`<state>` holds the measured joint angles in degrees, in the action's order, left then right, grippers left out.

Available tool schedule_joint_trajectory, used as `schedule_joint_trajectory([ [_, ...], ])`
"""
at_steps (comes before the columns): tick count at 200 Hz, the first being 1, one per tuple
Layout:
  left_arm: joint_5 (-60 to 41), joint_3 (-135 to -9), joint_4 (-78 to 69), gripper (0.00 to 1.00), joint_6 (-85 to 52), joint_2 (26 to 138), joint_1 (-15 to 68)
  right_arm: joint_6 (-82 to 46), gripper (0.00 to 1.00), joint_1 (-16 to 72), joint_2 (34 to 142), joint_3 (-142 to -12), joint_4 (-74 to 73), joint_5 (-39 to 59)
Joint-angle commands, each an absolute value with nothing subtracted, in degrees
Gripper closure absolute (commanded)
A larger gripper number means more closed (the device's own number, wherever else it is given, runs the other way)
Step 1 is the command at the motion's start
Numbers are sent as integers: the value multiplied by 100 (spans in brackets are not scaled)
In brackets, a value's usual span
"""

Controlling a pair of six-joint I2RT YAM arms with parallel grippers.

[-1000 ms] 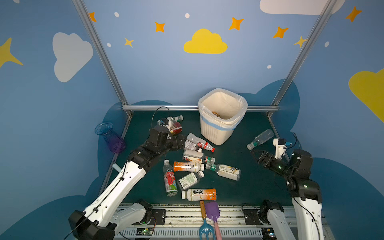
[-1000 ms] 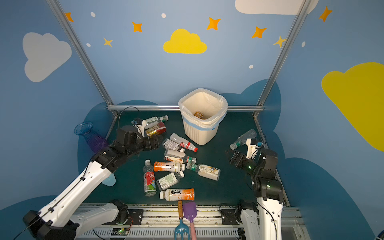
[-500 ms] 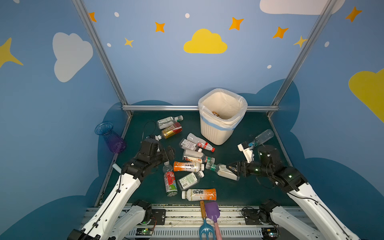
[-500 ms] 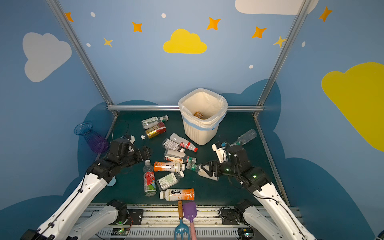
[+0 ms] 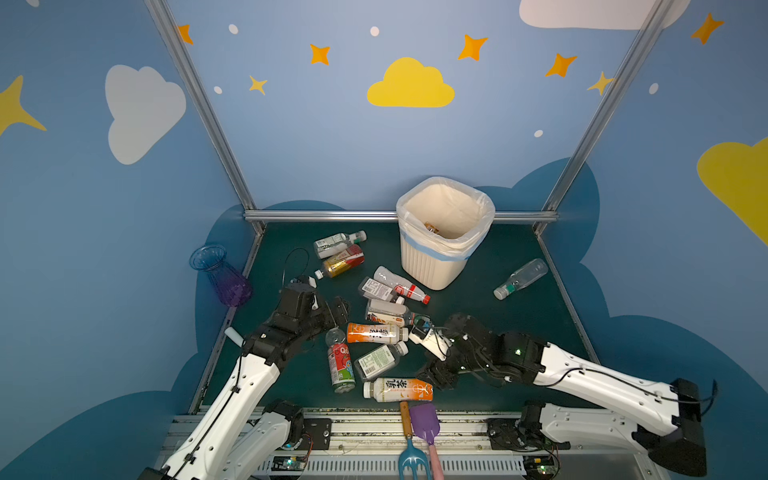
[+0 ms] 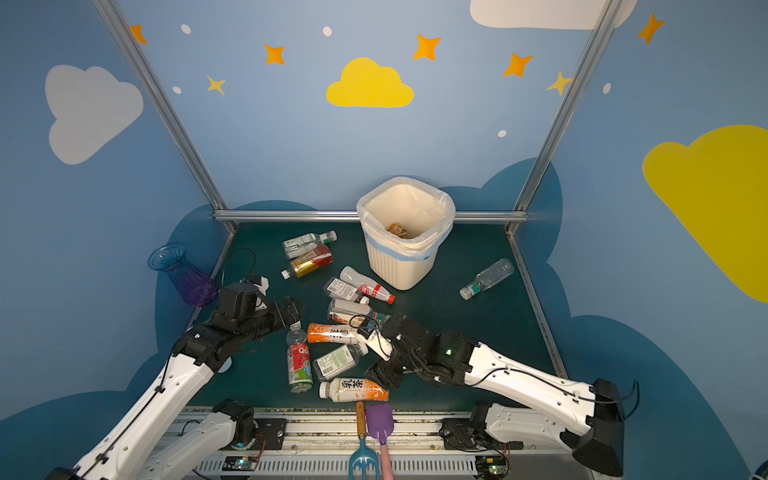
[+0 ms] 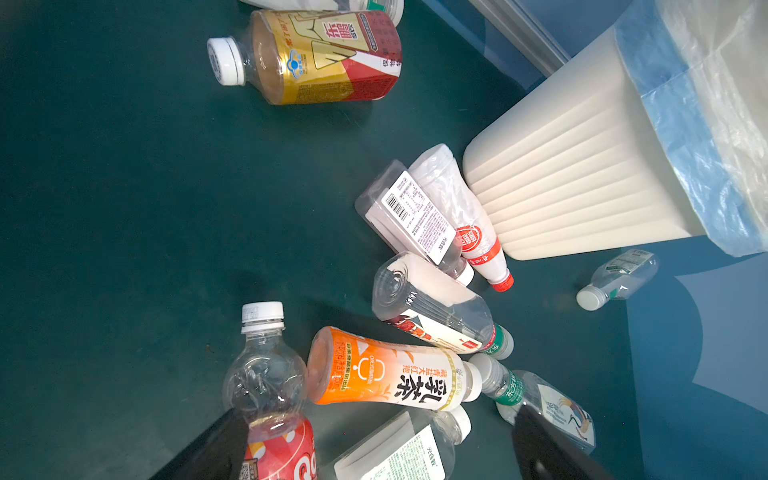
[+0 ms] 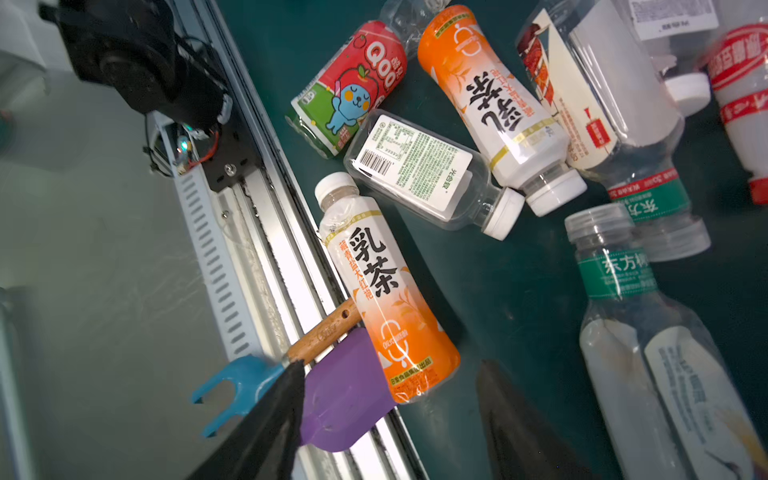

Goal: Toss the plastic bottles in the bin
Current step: 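Draw the left arm back while the right arm reaches toward the near bottle cluster, then lower the right gripper around the clear barcode-label bottle beside the orange milk-tea bottle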

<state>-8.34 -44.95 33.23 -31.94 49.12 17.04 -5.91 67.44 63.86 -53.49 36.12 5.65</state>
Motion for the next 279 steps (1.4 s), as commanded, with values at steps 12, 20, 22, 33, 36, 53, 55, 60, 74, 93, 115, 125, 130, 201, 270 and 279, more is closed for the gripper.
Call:
schedule_joint_trajectory([
  [12,-817,-4413,3339,0,-3157,4792,1644,655,34,7205,6979,-5834,3527,-235],
  [20,-824,-4386,3340,0,-3164,4762,1637,921,34,7224,7147,-5939,3535,-216],
  [22,-826,-4379,3340,0,-3162,4750,1640,1001,34,7224,7188,-5967,3538,-206],
  [33,-826,-4343,3325,0,-3180,4697,1626,1301,34,7233,7430,-6124,3553,-204],
  [36,-834,-4334,3323,0,-3186,4681,1626,1343,34,7236,7492,-6175,3564,-224],
  [53,-873,-4291,3288,0,-3208,4607,1609,1649,34,7226,7879,-6426,3565,-308],
  [55,-877,-4290,3283,0,-3212,4601,1604,1659,34,7229,7899,-6439,3571,-317],
  [60,-899,-4281,3272,0,-3224,4588,1608,1711,34,7225,8014,-6500,3591,-324],
  [74,-969,-4258,3239,0,-3256,4579,1608,2042,34,7229,8330,-6679,3643,-382],
  [93,-1028,-4204,3189,0,-3277,4579,1608,2389,34,7225,8765,-6839,3682,-523],
  [115,-1050,-4146,3157,0,-3292,4553,1599,2744,34,7206,9143,-6966,3699,-703],
  [125,-1067,-4131,3147,0,-3292,4534,1595,2917,34,7168,9289,-7012,3710,-709],
  [130,-1079,-4122,3138,0,-3302,4527,1598,3031,34,7155,9359,-7037,3706,-700],
  [201,-1088,-4078,3120,0,-3297,4460,1591,3885,31,6892,9852,-7335,3621,-372],
  [270,-1014,-4113,3173,0,-3235,4387,1580,4121,31,6892,10445,-7820,3961,-187],
  [279,-1011,-4122,3186,0,-3226,4386,1568,4139,31,6896,10482,-7860,3988,-167],
])
